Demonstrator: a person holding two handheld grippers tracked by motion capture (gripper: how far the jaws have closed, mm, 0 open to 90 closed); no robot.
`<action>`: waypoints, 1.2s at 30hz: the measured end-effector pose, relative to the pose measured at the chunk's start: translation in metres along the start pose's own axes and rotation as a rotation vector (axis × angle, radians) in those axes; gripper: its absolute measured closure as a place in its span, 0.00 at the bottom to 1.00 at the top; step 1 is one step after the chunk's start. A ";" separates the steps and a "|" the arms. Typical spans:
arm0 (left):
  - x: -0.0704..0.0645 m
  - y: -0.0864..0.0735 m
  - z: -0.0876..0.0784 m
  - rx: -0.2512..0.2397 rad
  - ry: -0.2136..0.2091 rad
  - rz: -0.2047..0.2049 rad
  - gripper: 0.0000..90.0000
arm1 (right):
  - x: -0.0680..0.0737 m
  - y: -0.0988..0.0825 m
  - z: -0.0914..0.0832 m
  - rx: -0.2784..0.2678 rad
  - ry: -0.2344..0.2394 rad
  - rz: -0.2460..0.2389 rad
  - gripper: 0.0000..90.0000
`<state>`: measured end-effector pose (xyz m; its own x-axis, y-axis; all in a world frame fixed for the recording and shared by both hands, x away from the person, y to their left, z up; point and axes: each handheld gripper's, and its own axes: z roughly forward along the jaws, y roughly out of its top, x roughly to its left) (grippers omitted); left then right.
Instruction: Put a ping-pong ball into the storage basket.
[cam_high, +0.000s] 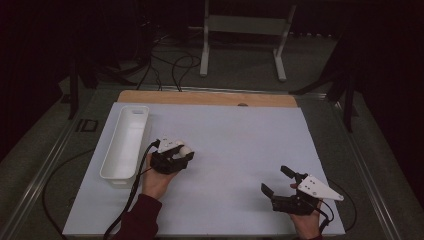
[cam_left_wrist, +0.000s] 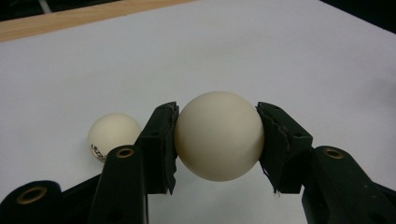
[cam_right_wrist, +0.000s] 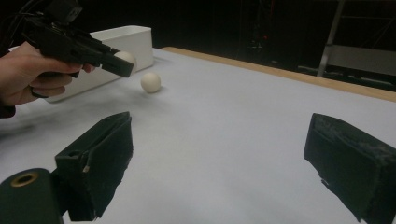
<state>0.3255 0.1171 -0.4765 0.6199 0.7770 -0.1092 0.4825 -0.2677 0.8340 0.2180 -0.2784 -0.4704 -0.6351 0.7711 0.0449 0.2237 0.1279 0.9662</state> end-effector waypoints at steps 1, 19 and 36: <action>0.000 0.001 -0.001 0.000 0.000 0.004 0.57 | 0.000 0.000 0.000 0.000 0.000 0.001 0.08; 0.001 0.009 -0.008 -0.025 -0.003 -0.003 0.57 | 0.000 0.000 0.000 -0.002 -0.001 -0.001 0.08; 0.004 0.012 -0.017 -0.042 -0.003 -0.008 0.57 | 0.000 0.000 0.000 -0.001 0.003 0.001 0.08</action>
<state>0.3238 0.1267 -0.4577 0.6179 0.7774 -0.1174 0.4612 -0.2374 0.8549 0.2180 -0.2780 -0.4706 -0.6370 0.7695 0.0462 0.2235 0.1269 0.9664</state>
